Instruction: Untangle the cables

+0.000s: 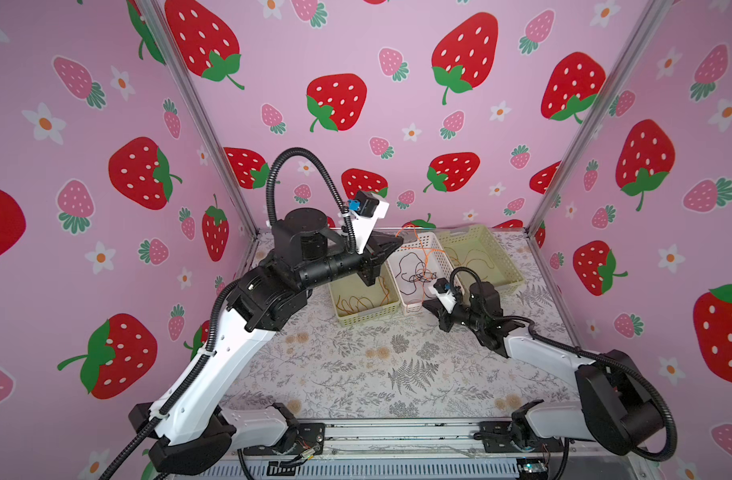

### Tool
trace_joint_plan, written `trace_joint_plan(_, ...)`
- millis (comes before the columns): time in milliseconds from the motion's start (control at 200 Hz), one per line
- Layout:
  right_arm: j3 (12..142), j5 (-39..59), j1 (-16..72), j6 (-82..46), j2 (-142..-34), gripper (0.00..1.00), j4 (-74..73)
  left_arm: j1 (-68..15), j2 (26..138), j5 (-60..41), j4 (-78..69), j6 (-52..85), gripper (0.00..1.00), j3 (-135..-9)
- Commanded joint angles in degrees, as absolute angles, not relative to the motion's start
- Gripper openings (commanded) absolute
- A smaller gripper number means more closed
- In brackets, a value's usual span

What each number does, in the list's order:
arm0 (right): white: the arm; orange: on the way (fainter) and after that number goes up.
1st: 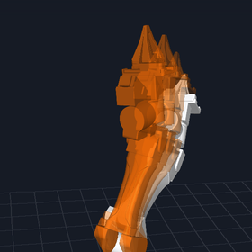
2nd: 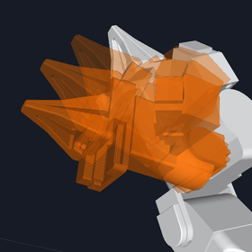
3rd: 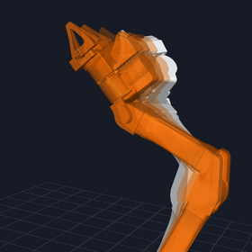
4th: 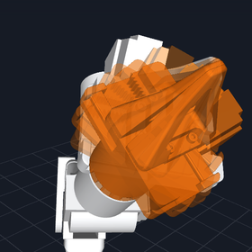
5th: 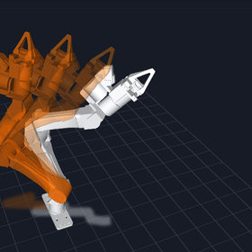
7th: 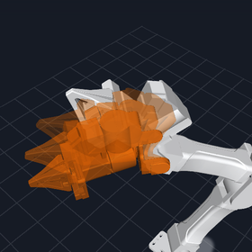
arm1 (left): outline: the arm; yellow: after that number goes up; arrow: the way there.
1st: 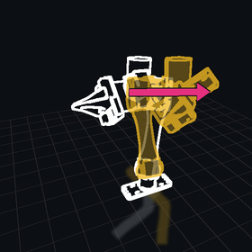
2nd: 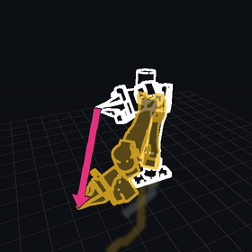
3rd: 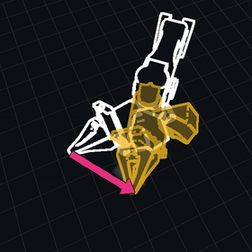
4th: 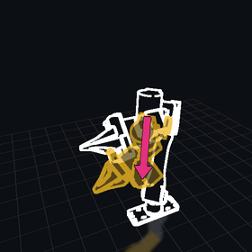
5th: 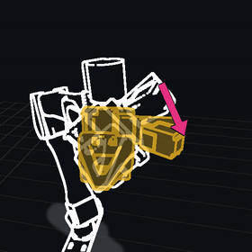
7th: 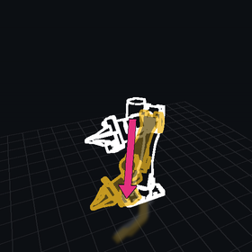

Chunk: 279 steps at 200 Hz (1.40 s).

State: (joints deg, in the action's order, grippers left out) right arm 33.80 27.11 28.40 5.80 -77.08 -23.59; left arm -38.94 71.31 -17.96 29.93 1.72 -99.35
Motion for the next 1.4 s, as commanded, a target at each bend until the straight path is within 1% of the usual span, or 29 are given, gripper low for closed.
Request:
trace_joint_plan(0, 32.4, 20.6, 22.4, -1.6, -74.6, 0.0, -22.7, -34.7, 69.4, -17.5, 27.6, 3.1, 0.0, -97.8)
trace_joint_plan(200, 29.8, 15.2, 10.6, -9.2, -68.3, 0.0, -21.8, -25.6, 67.8, -20.4, 26.3, 6.0, 0.0, -94.4)
trace_joint_plan(280, 29.3, 14.8, 4.8, -10.6, -67.0, 0.0, -21.0, -21.6, 67.5, -23.3, 24.8, 7.8, 0.0, -92.6)
trace_joint_plan(380, 30.8, 15.5, -1.4, -11.0, -67.8, 0.0, -19.2, -17.8, 68.5, -27.0, 22.8, 9.9, 0.0, -91.0)
trace_joint_plan(520, 35.5, 15.6, -6.8, -12.6, -72.2, 0.0, -18.0, -16.8, 73.5, -30.1, 21.2, 11.1, 0.0, -91.8)
trace_joint_plan(650, 41.8, 15.7, -7.0, -12.0, -76.5, 0.0, -16.1, -17.2, 81.2, -33.5, 17.3, 14.9, 0.0, -94.1)
trace_joint_plan(840, 49.1, 13.8, -7.0, -10.7, -81.6, 0.0, -13.8, -22.4, 94.6, -32.8, 15.3, 13.4, 0.0, -102.4)
trace_joint_plan(1020, 55.1, 12.3, -4.2, -7.1, -86.4, 0.0, -11.2, -27.2, 112.1, -33.6, 15.8, 13.2, 0.0, -118.4)
trace_joint_plan(1116, 56.6, 10.2, -1.9, -4.4, -89.1, 0.0, -12.3, -29.5, 122.1, -34.1, 17.4, 13.3, 0.0, -130.2)
trace_joint_plan(1236, 57.7, 9.5, -1.9, -4.2, -92.7, 0.0, -15.2, -31.8, 134.3, -33.8, 18.7, 14.5, 0.0, -145.4)
trace_joint_plan(1326, 59.7, 11.0, -1.9, -4.1, -96.2, 0.0, -15.5, -33.3, 138.7, -32.1, 13.2, 15.7, 0.0, -146.9)
trace_joint_plan(1391, 60.5, 11.8, -1.9, -4.5, -98.4, 0.0, -15.8, -34.6, 141.7, -30.2, 11.8, 15.2, 0.0, -148.3)
